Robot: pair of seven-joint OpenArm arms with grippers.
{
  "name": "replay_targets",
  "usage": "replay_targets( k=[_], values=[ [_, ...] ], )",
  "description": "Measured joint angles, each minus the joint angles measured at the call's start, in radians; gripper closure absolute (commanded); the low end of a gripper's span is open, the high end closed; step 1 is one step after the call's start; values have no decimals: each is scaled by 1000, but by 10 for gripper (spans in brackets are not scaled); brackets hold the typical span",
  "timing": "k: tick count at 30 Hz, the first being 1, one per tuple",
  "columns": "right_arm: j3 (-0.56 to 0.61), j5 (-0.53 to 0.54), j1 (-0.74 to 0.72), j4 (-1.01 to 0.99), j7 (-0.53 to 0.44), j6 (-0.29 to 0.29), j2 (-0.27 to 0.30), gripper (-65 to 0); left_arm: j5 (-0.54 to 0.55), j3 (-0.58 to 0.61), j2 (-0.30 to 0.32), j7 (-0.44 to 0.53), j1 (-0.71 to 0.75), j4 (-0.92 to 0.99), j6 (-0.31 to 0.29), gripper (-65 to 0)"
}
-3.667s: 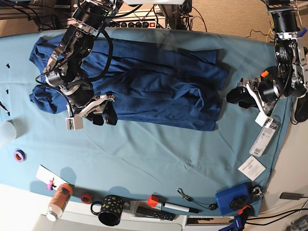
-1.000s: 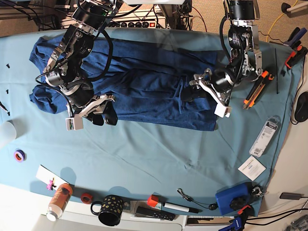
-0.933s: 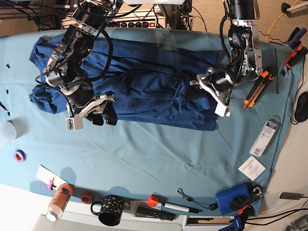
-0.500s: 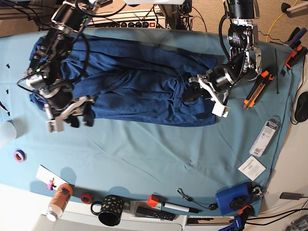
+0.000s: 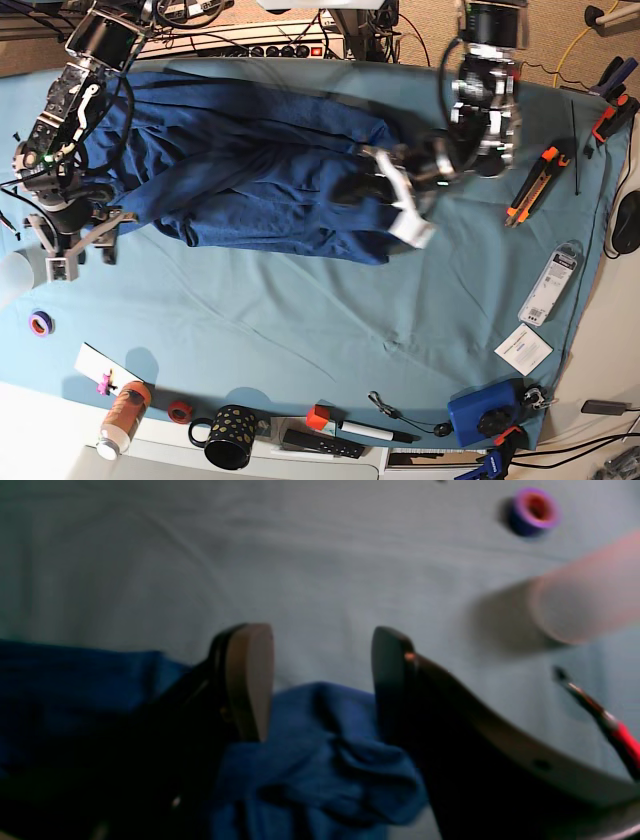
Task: Layout the t-shirt on the table in an organized manner, then fold the t-shirt properly
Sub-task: 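Drag the grasped shirt end with the left gripper toward the right gripper, then lift the shirt end with the left gripper and carry it toward the collar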
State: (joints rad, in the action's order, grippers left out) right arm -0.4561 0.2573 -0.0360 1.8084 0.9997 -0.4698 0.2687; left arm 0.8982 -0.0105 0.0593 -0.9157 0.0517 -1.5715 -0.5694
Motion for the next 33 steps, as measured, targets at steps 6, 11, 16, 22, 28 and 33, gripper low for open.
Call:
replay_targets(
  k=[6, 11, 16, 22, 28, 33],
  values=[
    [-89, -22, 0, 0, -4, 18, 5, -309, -97, 173, -76, 27, -79, 0, 3, 0],
    [-179, -21, 0, 0, -1, 18, 5, -309, -224, 322, -122, 70, -150, -2, 64, 0],
    [-233, -22, 0, 0, 19, 21, 5, -309, -347, 433, -145, 120, -169, -2, 87, 0],
    [-237, -21, 3, 0, 21, 21, 5, -309, -475, 507, -146, 131, -169, -2, 177, 0],
    [-237, 18, 3, 0, 21, 21, 4, -309, -512, 521, -145, 161, -169, -2, 178, -350],
    [-237, 32, 3, 0, 21, 21, 4, -309, -513, 558, -157, 158, -169, -1, 196, -350]
  ],
)
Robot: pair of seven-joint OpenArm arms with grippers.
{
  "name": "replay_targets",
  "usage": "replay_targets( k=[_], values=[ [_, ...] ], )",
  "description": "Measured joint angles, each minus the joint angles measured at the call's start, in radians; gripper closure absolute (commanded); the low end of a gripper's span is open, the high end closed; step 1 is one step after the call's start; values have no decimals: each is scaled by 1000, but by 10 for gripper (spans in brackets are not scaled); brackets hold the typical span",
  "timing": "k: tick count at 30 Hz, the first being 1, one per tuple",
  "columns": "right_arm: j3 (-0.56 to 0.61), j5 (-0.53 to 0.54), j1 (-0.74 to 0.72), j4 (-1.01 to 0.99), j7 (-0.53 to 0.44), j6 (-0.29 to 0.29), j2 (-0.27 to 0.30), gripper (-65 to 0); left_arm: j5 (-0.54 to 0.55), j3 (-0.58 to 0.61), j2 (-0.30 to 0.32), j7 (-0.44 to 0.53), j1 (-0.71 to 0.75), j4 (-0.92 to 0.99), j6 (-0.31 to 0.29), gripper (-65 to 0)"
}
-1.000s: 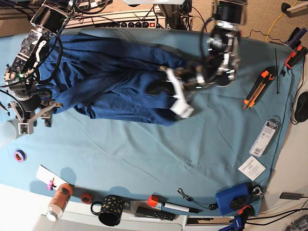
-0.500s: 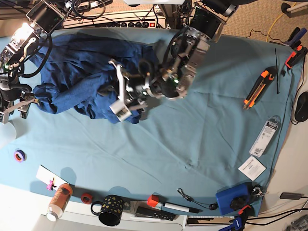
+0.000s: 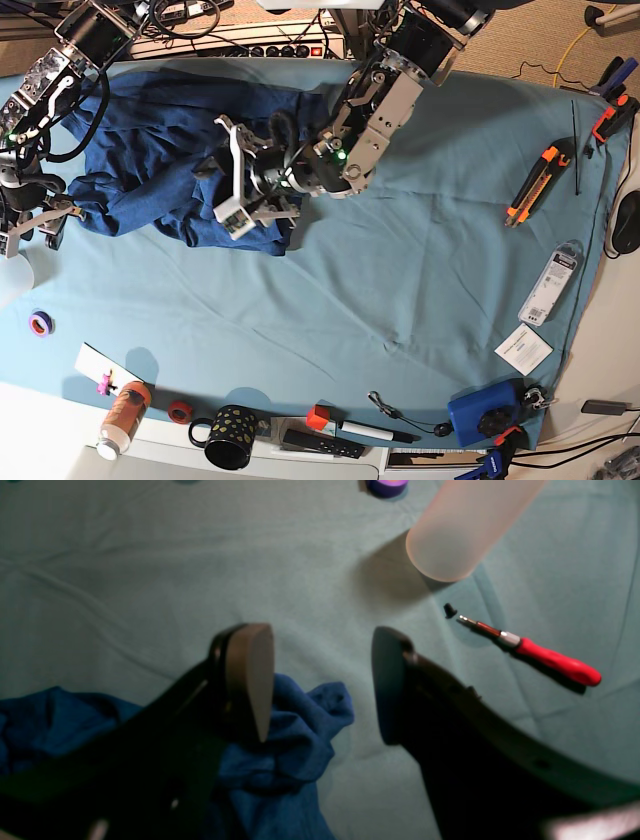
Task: Layout the t-shirt on the table in an organized manner, then fold the t-shirt properly
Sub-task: 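Lift the shirt end with the left gripper and carry it toward the collar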
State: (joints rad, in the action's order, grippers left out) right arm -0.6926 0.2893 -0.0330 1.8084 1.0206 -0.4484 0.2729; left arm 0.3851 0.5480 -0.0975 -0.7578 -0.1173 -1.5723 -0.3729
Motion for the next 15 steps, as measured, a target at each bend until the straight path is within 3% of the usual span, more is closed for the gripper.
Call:
replay_targets(
  k=[2, 4, 5, 7, 8, 11, 13, 15],
  values=[
    [0, 0, 0, 0, 0, 0, 0, -309, 3, 39, -5, 1, -2, 0, -1, -350],
    [0, 0, 0, 0, 0, 0, 0, -309, 1, 81, -5, 0, -2, 0, -49, -322],
    [0, 0, 0, 0, 0, 0, 0, -309, -1, 100, -5, -4, -3, 0, -96, -277],
    [0, 0, 0, 0, 0, 0, 0, -309, 3, 124, -5, -29, -6, 0, -243, -179],
    [0, 0, 0, 0, 0, 0, 0, -309, 6, 128, -6, -39, -11, 0, -284, -139],
    [0, 0, 1, 0, 0, 0, -2, -309, 47, 99, -3, -44, -39, -9, -285, -80],
    [0, 0, 0, 0, 0, 0, -2, -309, 83, 32, -2, -39, -53, -40, -262, -8],
    [0, 0, 0, 0, 0, 0, -2, -309, 114, -48, -3, -37, -55, -71, -219, 0]
  ],
)
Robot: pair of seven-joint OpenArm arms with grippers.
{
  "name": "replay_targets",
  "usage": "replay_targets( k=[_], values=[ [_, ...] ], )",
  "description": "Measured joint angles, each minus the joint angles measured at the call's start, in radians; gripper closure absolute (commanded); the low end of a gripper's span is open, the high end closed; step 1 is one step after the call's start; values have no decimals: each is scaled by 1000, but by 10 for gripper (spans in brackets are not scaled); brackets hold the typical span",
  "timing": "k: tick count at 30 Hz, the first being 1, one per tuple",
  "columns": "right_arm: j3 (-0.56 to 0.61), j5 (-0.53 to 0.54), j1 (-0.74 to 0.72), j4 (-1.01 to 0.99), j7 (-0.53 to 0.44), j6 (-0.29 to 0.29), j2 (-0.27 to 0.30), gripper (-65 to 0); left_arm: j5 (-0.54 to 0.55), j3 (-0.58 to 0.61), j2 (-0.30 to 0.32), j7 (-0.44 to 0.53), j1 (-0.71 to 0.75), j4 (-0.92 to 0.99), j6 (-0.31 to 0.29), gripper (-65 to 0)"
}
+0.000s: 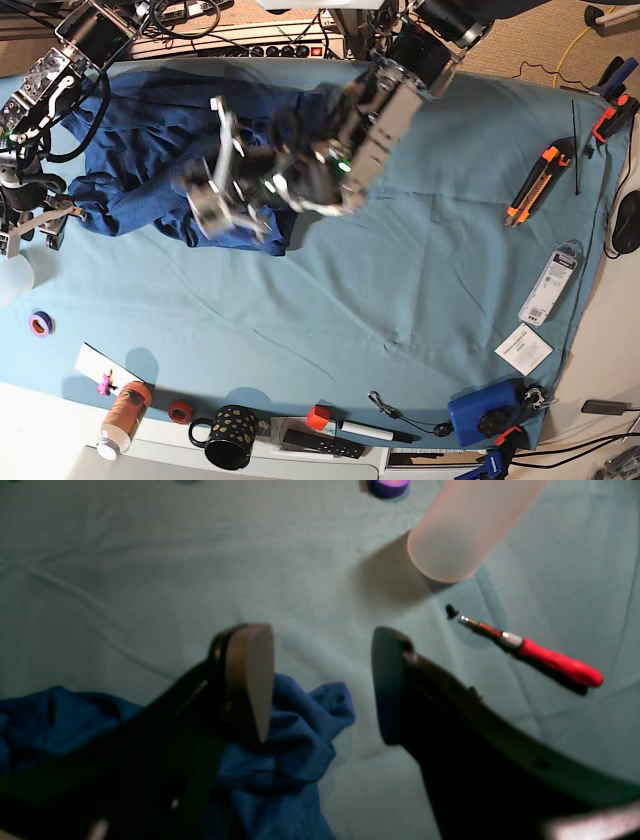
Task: Layout the t-shirt on the table in an organized manner, then fold the t-shirt properly
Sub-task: 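Lift the shirt end with the left gripper and carry it toward the collar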
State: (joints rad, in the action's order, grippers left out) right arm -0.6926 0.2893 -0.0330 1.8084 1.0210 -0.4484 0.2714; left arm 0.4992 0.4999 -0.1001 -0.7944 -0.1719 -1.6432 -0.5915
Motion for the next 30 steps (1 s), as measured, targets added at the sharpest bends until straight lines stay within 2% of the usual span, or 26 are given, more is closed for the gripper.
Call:
replay_targets(
  k=[3, 6, 9, 12, 15, 20, 25, 30],
  values=[
    [0, 0, 0, 0, 0, 0, 0, -309, -2, -119, -2, -58, 3, -10, 73, 0],
    [0, 2, 0, 0, 0, 0, 0, -309, -59, -213, 10, -117, 10, -9, 87, 0],
    [0, 27, 0, 0, 0, 0, 0, -309, -61, -239, 84, -111, 14, -8, 150, 0],
    [0, 42, 0, 0, 0, 0, 0, -309, -99, -245, 159, -83, 31, -7, 180, 0],
    [0, 52, 0, 0, 0, 0, 0, -309, -103, -244, 193, -76, 61, -6, 181, 0],
    [0, 52, 0, 0, -1, 0, -5, -309, -87, -240, 186, -72, 116, -6, 151, 0],
    [0, 52, 0, 0, 0, 0, -42, -309, 9, -237, 186, -68, 143, -6, 150, 0],
    [0, 51, 0, 0, 0, 0, -57, -309, 10, -173, 186, -69, 143, -6, 151, 0]
  ],
)
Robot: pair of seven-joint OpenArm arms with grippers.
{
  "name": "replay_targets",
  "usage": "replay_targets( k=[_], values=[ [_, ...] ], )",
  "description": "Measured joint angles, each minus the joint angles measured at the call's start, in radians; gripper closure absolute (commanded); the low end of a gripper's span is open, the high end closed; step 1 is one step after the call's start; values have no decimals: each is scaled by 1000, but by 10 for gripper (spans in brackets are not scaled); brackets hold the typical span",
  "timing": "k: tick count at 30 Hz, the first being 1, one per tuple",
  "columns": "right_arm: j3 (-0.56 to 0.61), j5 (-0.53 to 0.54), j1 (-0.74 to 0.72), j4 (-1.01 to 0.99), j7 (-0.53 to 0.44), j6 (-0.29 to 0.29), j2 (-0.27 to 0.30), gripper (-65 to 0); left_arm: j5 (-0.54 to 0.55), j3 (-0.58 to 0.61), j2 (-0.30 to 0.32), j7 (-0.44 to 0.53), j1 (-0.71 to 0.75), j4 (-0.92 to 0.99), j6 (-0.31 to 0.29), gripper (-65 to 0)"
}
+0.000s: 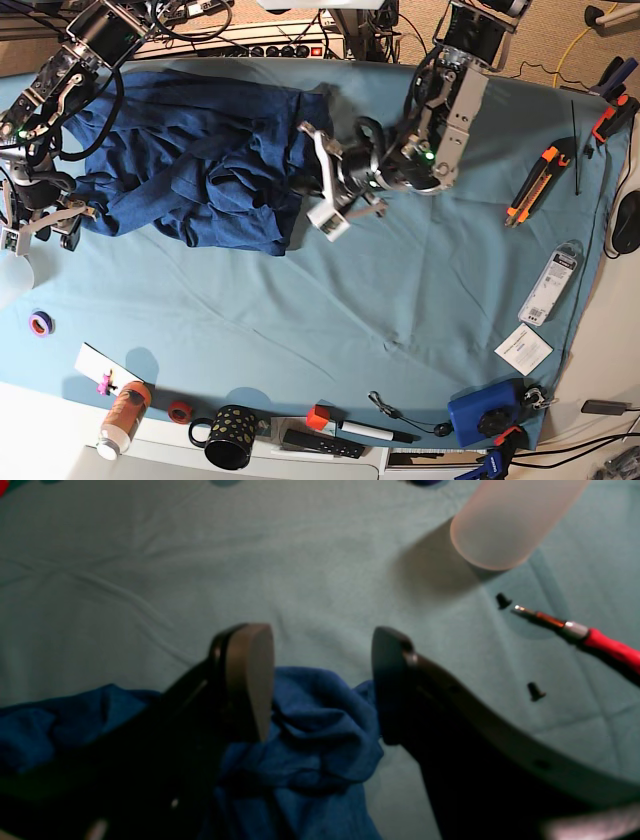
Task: Layout the t-shirt on the table in an organized manner, then fold the t-shirt properly
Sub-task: 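Lift the shirt end with the left gripper and carry it toward the collar, then lay the carried shirt end onto the collar half with the left gripper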
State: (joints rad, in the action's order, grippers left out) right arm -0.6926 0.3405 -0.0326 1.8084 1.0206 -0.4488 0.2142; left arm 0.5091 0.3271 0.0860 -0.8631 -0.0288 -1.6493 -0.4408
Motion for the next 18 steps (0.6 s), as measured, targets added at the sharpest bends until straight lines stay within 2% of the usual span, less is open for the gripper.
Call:
replay_targets(
  k=[7, 11, 14, 18],
  values=[
    [0, -2, 0, 0, 0, 0, -2, -309, 0, 166, 0, -1, -2, 0, -14, 0],
    [0, -2, 0, 0, 0, 0, -2, -309, 2, 241, 0, -1, -2, 0, -136, 0],
    [0, -2, 0, 0, 0, 0, -2, -309, 61, 270, 2, -6, -3, 0, -250, 0],
    [0, -2, 0, 0, 0, 0, -2, -309, 147, 262, 0, -5, -6, -4, -256, 0]
  ],
)
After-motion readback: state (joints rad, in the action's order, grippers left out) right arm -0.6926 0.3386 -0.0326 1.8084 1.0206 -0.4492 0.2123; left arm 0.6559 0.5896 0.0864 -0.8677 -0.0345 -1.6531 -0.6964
